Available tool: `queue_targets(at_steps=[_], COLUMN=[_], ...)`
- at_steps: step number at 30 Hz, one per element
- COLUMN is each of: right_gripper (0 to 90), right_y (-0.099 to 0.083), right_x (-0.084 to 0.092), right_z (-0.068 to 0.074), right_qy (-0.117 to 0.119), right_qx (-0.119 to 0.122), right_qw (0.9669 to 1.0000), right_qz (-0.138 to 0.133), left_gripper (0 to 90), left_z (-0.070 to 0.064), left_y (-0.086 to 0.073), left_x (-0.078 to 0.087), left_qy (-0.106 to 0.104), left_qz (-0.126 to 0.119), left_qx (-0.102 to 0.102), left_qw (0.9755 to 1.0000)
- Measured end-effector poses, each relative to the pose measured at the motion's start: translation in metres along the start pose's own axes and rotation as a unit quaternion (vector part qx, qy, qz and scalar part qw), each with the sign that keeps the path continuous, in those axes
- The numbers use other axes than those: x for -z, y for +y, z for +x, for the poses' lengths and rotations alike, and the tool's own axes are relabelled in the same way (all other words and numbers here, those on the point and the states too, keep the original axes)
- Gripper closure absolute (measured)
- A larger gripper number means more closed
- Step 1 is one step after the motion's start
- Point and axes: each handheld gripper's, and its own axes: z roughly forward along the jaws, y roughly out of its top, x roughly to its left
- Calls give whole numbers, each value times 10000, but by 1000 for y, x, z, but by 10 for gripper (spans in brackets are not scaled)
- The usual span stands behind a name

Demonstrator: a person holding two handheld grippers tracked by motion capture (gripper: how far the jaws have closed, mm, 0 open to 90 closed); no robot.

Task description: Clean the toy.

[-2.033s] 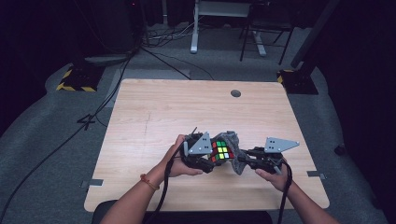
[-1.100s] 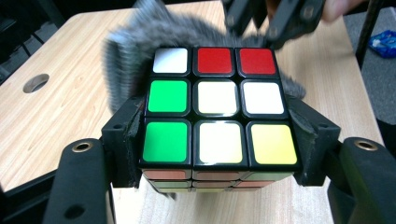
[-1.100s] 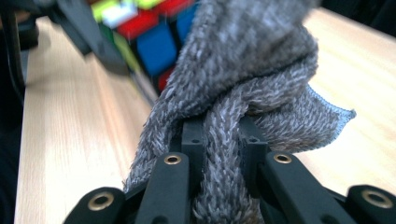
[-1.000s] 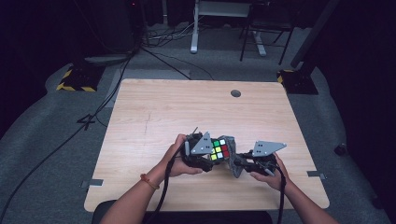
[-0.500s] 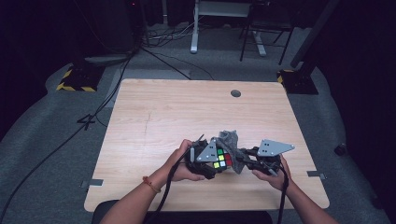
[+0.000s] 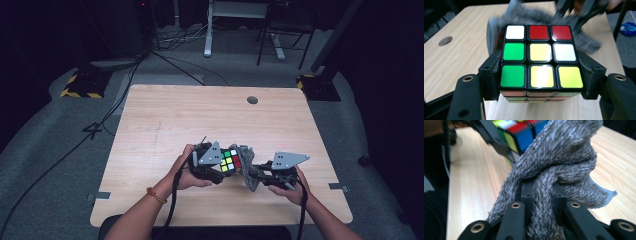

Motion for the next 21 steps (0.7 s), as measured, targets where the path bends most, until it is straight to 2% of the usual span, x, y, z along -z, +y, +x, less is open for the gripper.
queue_targets(at_steps=[4, 6, 10, 13, 15, 17, 21], right_gripper=[770, 770, 768, 768, 768, 768, 768], right_y=[4, 4, 3, 1, -1, -2, -4], right_x=[5, 5, 6, 5, 3, 0, -7], right_z=[3, 4, 0, -4, -6, -6, -1], right_qy=[-69, -183, -349, -381, -322, -231, -15], right_qx=[49, 94, 17, -76, -133, -126, -4], right_qw=[9998, 9997, 9993, 9992, 9994, 9995, 9992], right_qz=[-162, -144, -151, -53, -7, 183, 398], left_gripper=[335, 334, 335, 334, 334, 334, 333], left_z=[-6, -10, -20, -25, -23, -20, -12], left_y=[1, 3, 8, 11, 11, 11, 7], left_x=[-7, -10, -14, -15, -13, -11, -6], left_qy=[-110, -167, -298, -275, -304, -285, -187], left_qz=[130, 165, 121, 111, 52, 32, -20], left_qx=[-116, -177, -252, -382, -319, -307, -184], left_qw=[9998, 9996, 9992, 9988, 9990, 9991, 9997])
